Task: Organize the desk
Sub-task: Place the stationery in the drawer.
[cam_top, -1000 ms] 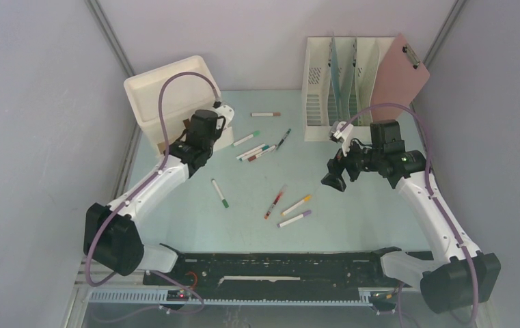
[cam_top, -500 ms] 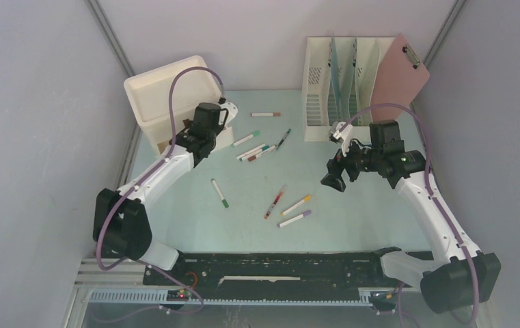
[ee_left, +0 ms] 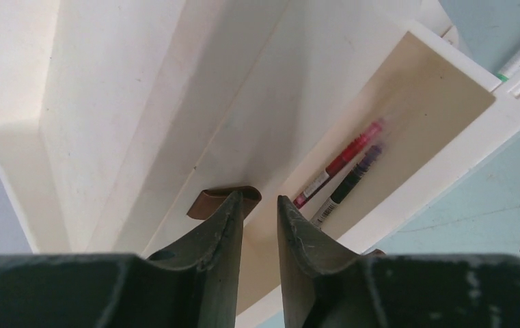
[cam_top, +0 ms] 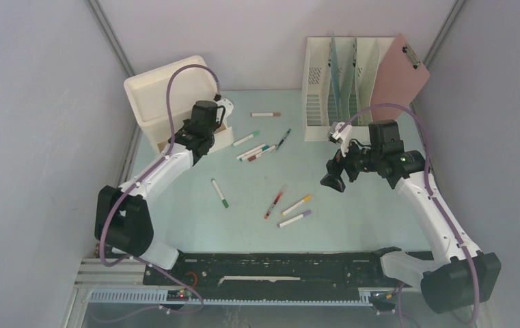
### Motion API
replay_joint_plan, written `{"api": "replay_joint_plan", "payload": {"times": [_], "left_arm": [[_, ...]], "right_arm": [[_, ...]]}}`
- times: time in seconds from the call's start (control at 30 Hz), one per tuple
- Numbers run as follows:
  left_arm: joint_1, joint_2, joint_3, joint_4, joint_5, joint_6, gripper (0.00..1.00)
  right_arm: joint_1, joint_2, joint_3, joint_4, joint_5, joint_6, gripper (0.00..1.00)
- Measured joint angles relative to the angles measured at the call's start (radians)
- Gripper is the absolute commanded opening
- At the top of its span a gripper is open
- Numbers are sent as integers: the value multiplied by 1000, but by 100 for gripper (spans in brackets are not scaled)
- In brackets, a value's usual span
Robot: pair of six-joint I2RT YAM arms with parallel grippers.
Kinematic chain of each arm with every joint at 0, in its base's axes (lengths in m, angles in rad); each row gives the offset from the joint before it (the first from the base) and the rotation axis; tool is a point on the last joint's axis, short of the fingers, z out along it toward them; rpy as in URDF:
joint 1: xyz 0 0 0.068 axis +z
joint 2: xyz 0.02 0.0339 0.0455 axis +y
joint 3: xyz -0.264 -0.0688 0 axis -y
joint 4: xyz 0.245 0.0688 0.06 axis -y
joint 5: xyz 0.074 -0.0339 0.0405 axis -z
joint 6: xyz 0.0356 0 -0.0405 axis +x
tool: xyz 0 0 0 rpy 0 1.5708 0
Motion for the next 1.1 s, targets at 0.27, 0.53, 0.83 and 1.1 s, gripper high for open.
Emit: {"api": "replay_joint_plan", "payload": {"times": [0.27, 0.53, 0.83, 1.1], "left_arm": [[2, -13, -15, 22, 23, -45, 45], [3, -253, -172, 93, 179, -242, 88], [3, -653, -478, 305, 419, -548, 100], [3, -949, -760, 351, 554, -828, 100]], "right_arm": [[9, 0, 0, 0, 0, 0, 95], [13, 0, 0, 0, 0, -5, 95], [14, 0, 0, 0, -11, -7, 95], [108, 69, 0, 67, -21, 63, 97]]}}
